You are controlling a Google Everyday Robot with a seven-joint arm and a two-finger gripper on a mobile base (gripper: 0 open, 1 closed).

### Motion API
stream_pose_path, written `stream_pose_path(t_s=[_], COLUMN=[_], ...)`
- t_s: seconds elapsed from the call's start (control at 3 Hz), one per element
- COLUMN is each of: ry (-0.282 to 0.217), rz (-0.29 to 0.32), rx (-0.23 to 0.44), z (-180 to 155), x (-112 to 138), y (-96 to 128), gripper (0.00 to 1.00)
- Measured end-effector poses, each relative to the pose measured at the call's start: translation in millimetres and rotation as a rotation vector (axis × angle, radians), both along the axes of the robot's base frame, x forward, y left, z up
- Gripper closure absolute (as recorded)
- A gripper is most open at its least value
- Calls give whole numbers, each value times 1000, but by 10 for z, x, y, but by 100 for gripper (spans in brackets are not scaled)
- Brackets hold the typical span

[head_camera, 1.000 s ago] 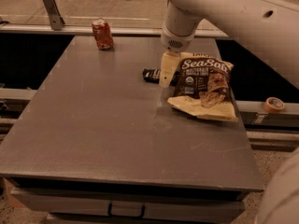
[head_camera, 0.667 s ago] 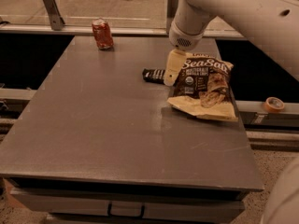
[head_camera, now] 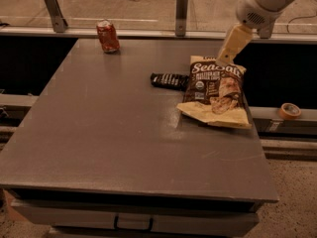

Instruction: Move rxbar chocolate near brown chip bag

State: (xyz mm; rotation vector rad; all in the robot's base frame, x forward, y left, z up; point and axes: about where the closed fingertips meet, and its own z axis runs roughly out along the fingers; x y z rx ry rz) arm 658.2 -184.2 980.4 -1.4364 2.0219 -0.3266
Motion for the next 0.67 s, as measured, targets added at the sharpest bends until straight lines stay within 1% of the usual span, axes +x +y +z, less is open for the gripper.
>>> stream_pose_path(t_s=[0.33, 0.67], ry=[-189, -240], rz=[9, 7], rx=[12, 16], z=[678, 843], x=[-306, -316], y=[-197, -214], gripper=[0, 0])
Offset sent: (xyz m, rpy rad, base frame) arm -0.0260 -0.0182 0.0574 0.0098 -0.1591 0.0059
